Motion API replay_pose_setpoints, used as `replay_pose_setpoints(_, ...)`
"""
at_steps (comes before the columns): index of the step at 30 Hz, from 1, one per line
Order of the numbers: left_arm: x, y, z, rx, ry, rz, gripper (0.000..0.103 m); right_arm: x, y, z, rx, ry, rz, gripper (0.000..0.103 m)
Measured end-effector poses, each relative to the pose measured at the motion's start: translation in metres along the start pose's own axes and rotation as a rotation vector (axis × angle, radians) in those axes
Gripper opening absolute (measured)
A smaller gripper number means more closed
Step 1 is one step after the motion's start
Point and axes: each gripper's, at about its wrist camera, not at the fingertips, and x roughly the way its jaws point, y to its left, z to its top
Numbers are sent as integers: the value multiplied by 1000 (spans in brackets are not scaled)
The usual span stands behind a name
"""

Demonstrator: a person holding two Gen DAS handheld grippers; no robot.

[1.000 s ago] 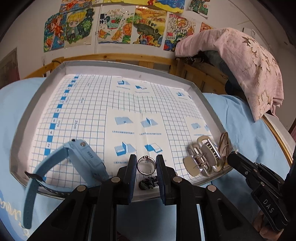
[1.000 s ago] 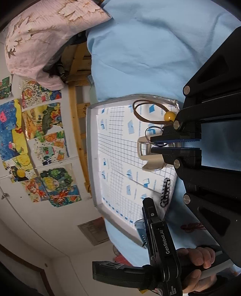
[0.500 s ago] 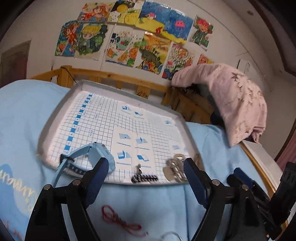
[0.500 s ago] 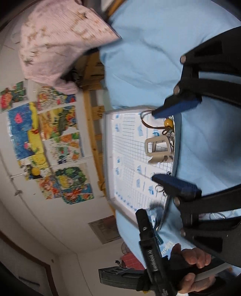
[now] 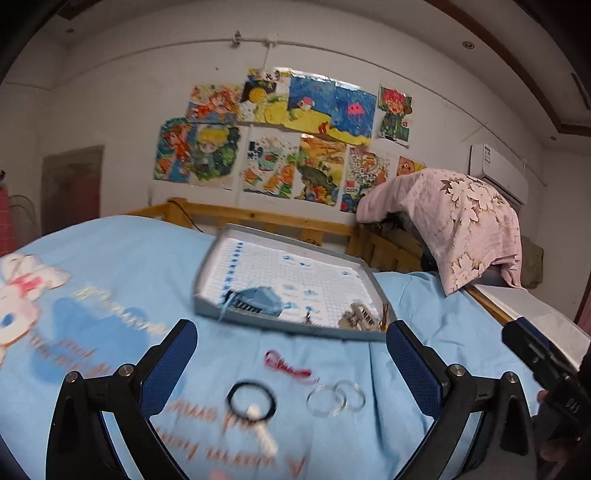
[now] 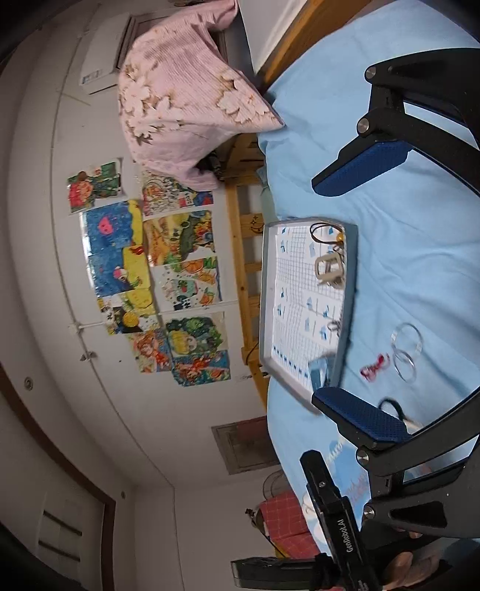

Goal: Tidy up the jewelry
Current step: 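Move both tools back toward the hair tie and bangles on the cover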

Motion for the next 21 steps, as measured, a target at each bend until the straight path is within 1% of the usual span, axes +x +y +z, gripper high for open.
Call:
replay_pose_setpoints(3,-28,4,-13,12,-4,26,103,-27,10,-9,6,-9,8,101)
replay_pose_setpoints(7,-63,10,-29,41,-11,55,103,-59,22,-27,21,6,17,101)
replay_pose_setpoints(12,-102,17,-50,77,-20,82,103,-91,39,-42,8,5,2,101)
replay_pose_setpoints(18,-130,30,-67,30,3,71,103,-127,51,-57,27,-23,-7,101)
replay_pose_setpoints(21,-138,35,-71,23,4,73,103,-143,56,-59,18,-60,-38,101)
